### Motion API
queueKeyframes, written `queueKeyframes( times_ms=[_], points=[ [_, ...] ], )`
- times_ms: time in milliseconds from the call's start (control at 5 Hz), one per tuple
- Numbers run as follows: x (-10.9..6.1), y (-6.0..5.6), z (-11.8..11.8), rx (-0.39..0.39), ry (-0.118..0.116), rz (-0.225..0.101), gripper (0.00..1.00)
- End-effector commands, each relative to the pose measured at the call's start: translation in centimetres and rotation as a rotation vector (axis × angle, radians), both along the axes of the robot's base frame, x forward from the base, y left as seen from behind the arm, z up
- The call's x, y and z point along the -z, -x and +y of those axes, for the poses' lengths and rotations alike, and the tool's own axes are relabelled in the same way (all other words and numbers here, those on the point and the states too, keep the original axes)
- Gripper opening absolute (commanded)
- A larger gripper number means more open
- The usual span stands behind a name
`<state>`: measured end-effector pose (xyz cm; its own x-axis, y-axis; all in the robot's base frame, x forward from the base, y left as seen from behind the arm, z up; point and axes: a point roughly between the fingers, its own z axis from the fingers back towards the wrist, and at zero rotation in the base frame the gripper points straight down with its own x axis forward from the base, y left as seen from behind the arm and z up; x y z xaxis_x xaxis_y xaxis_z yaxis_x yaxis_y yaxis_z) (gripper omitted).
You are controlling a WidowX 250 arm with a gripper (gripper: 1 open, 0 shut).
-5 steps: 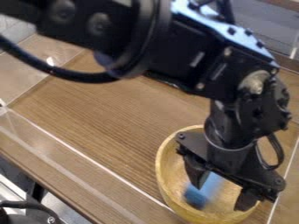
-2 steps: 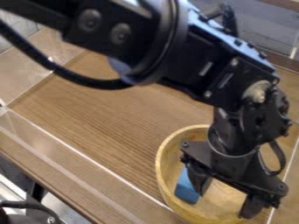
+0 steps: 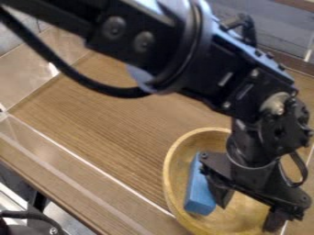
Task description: Put the blue block in the brown bowl
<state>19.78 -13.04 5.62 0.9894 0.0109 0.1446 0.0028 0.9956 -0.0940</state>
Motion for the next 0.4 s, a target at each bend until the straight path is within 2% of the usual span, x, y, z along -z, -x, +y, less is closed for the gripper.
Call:
queueKeyframes(
  times_ms=[0,200],
  points=[
    [-0.17,-0.78,0.12,-0.012,0.000,-0.009,1.00],
    [0.19,-0.86,0.16,-0.016,-0.007,0.002,1.00]
  ],
)
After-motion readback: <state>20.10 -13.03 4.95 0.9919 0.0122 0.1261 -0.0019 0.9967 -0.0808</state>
